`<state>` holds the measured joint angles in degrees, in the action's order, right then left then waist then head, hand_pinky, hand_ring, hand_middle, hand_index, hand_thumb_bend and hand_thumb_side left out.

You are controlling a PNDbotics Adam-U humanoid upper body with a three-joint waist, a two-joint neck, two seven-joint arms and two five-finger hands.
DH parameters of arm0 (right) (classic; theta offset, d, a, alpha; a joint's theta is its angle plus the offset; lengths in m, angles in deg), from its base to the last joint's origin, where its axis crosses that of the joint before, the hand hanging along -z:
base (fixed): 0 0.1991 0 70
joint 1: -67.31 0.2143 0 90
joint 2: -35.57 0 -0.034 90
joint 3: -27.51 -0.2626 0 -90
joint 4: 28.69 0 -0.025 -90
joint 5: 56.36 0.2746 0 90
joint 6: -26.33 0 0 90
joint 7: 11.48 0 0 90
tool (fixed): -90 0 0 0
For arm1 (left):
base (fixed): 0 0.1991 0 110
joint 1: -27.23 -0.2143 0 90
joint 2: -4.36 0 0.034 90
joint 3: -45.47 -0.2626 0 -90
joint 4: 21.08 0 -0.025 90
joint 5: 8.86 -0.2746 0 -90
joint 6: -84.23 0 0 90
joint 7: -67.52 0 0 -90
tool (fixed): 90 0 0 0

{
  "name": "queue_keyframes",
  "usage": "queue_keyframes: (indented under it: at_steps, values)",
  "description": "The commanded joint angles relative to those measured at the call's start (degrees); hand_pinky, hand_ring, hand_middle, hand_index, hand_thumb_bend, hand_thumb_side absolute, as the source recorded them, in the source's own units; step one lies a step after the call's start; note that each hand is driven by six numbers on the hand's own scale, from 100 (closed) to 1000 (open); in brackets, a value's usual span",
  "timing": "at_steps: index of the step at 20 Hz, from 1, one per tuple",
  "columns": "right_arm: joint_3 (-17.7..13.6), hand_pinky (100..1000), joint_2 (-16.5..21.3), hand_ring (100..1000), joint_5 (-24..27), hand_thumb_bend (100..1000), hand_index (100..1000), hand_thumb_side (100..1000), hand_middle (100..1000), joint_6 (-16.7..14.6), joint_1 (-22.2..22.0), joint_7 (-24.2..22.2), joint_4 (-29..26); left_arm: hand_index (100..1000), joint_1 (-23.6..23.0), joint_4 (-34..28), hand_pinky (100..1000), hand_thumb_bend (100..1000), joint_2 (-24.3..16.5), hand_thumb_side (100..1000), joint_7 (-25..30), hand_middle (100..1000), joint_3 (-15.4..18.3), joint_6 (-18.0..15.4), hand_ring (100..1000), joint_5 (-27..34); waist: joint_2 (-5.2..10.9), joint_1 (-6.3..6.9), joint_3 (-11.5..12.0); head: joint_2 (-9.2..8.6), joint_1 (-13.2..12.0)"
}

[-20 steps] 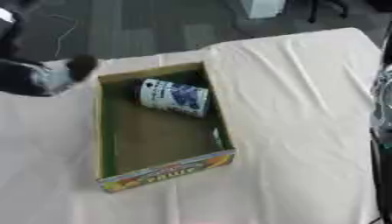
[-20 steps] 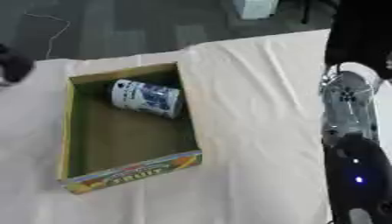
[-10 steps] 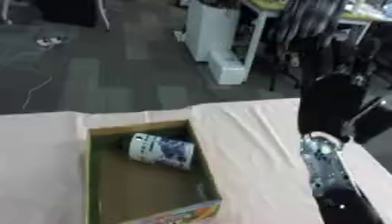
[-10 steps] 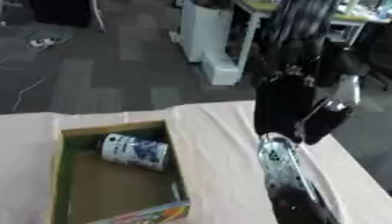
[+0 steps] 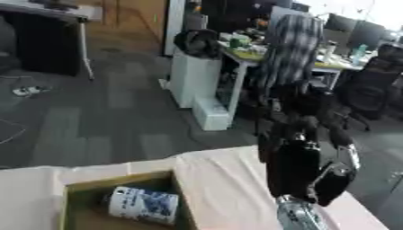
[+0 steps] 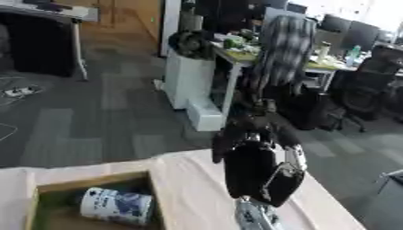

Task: Pick up objects on the table and place them in the box.

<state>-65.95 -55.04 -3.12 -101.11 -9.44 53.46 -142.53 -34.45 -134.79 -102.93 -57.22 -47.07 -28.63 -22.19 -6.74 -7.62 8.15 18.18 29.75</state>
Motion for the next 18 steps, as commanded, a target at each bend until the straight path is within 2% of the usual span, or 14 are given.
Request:
queue_keyframes:
  at_steps: [1, 2, 5, 8, 10, 12, 13, 14, 15, 16, 17, 18]
  values:
    - [0.05, 275, 1.27, 423, 0.88, 100, 661, 912, 475, -0.3, 1.74, -0.12, -0.75, 832, -0.23, -0.88, 354, 156, -0.88, 887, -0.39, 602, 0.34, 2.45, 489, -0.03, 0.56, 0.82, -0.69, -1.52, -0.14]
    - [0.11, 277, 1.18, 423, 1.08, 100, 660, 914, 474, -0.08, 2.21, 0.01, -0.75, 813, -0.55, -0.88, 372, 100, -1.03, 885, -0.61, 600, 0.31, 2.2, 497, -0.1, 0.48, 0.95, -0.99, -1.63, -0.01]
    - [0.12, 279, 0.9, 423, 1.6, 100, 659, 916, 474, 0.57, 3.57, 0.49, -0.75, 802, -1.81, -0.88, 373, 100, -1.19, 844, -1.25, 600, 0.16, 1.09, 498, -1.29, 0.29, 1.26, -1.79, -2.11, 0.89]
    - [0.18, 278, 0.95, 423, 1.63, 100, 659, 915, 475, 1.03, 3.94, 0.46, -0.75, 781, -2.23, -0.88, 368, 100, -1.13, 723, -1.57, 596, -0.21, 1.04, 497, -1.94, 0.24, 1.4, -1.95, -2.08, 1.61]
    - [0.33, 277, 1.01, 423, 1.45, 100, 658, 915, 474, 1.27, 3.98, 0.03, -0.75, 747, -2.11, -0.88, 357, 100, -1.15, 683, -1.81, 591, -0.35, 0.5, 491, -2.09, 0.3, 1.52, -1.96, -2.08, 1.72]
    - [0.35, 277, 0.99, 423, 1.4, 100, 660, 914, 475, 1.34, 3.95, -0.21, -0.75, 706, -2.06, -0.88, 313, 100, -1.17, 664, -2.29, 580, -0.27, -0.38, 462, -2.45, 0.29, 1.55, -1.97, -2.28, 1.53]
    - [0.32, 277, 0.98, 423, 1.44, 100, 660, 915, 475, 1.38, 3.92, -0.19, -0.75, 711, -2.06, -0.88, 319, 100, -1.18, 668, -2.78, 584, -0.09, -0.7, 466, -2.82, 0.28, 1.54, -1.95, -2.37, 1.51]
    - [0.29, 277, 0.99, 423, 1.47, 100, 660, 914, 475, 1.4, 3.9, -0.17, -0.75, 619, -2.04, -0.88, 188, 100, -1.16, 651, -3.41, 451, 0.04, -0.92, 349, -3.21, 0.29, 1.54, -1.94, -2.43, 1.56]
    - [0.28, 277, 1.02, 423, 1.5, 100, 660, 915, 475, 1.37, 3.87, -0.18, -0.75, 530, -2.0, -0.88, 100, 100, -1.18, 645, -4.24, 298, 0.21, -0.99, 232, -3.71, 0.3, 1.53, -1.92, -2.46, 1.66]
    - [0.29, 277, 1.04, 423, 1.52, 100, 660, 914, 474, 1.35, 3.84, -0.21, -0.75, 446, -1.97, -0.88, 100, 100, -1.22, 644, -4.97, 140, 0.27, -0.92, 128, -4.25, 0.31, 1.53, -1.9, -2.46, 1.69]
    - [0.32, 277, 1.07, 423, 1.52, 100, 659, 915, 474, 1.35, 3.83, -0.26, -0.75, 401, -1.87, -0.88, 100, 100, -1.29, 648, -5.72, 100, 0.37, -0.87, 100, -5.02, 0.36, 1.54, -1.87, -2.43, 1.7]
    - [0.34, 277, 1.1, 423, 1.54, 100, 659, 915, 474, 1.33, 3.83, -0.29, -0.75, 377, -1.82, -0.88, 100, 100, -1.33, 652, -6.41, 100, 0.36, -0.83, 100, -5.85, 0.39, 1.56, -1.88, -2.47, 1.72]
